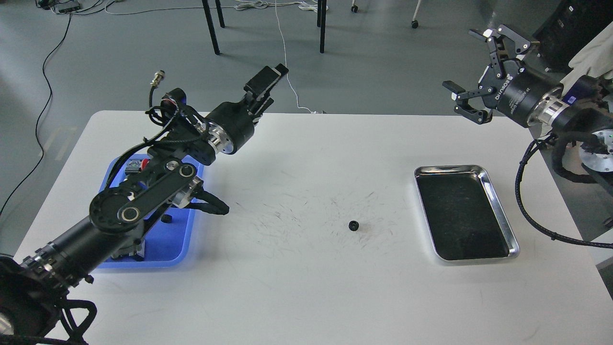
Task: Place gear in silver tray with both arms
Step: 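Retract the left arm and reach the right gripper toward the gear, then lower the right gripper and grasp the black gear on the table, then carry the gear into the silver tray and open the right gripper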
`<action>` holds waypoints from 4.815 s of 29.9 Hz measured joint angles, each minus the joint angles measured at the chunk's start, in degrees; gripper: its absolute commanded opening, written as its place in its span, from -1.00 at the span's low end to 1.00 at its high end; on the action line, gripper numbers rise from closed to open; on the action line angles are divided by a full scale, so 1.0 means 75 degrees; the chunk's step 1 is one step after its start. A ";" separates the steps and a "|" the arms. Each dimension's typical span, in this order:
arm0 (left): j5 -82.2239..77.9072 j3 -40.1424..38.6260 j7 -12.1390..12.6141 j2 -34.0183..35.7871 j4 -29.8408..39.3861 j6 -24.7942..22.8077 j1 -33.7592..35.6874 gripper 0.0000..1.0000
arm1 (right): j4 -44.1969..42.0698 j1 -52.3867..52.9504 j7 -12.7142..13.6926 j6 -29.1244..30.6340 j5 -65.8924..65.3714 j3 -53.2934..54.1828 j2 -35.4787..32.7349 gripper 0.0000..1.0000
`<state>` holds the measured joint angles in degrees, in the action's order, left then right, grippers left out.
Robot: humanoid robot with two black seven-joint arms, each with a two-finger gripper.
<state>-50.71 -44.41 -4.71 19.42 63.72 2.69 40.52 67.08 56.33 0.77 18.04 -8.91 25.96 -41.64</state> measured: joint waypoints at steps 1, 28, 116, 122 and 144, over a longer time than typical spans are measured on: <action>0.0319 -0.0046 0.0014 0.0164 0.0000 -0.0001 -0.0007 0.96 | 0.0167 0.0374 0.0044 -0.0029 -0.0329 -0.0471 -0.0038 0.98; 0.2192 -0.0055 -0.0081 0.1091 -0.0094 -0.0230 -0.0377 0.96 | -0.0122 0.4752 0.0594 0.0869 -0.3356 -0.8320 0.4420 0.98; 0.2192 0.0015 -0.0592 0.1171 -0.0247 -0.0187 -0.0586 0.96 | -0.1196 0.4004 0.0407 0.1272 -0.4558 -0.7883 0.1694 -0.97; 0.2185 0.0026 -0.0585 0.1141 -0.0247 -0.0166 -0.0597 0.96 | -0.1525 0.3070 0.0400 0.0991 -0.4842 -0.7484 0.1531 -0.97; 0.2179 0.0039 -0.0579 0.1147 -0.0331 -0.0169 -0.0623 0.96 | -0.2153 0.2169 0.0402 0.0760 -0.4849 -0.7436 0.1851 0.81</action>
<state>-34.37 -44.12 -9.05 28.03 61.23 1.43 35.86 50.93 72.60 3.78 23.74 -45.27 -29.81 -27.76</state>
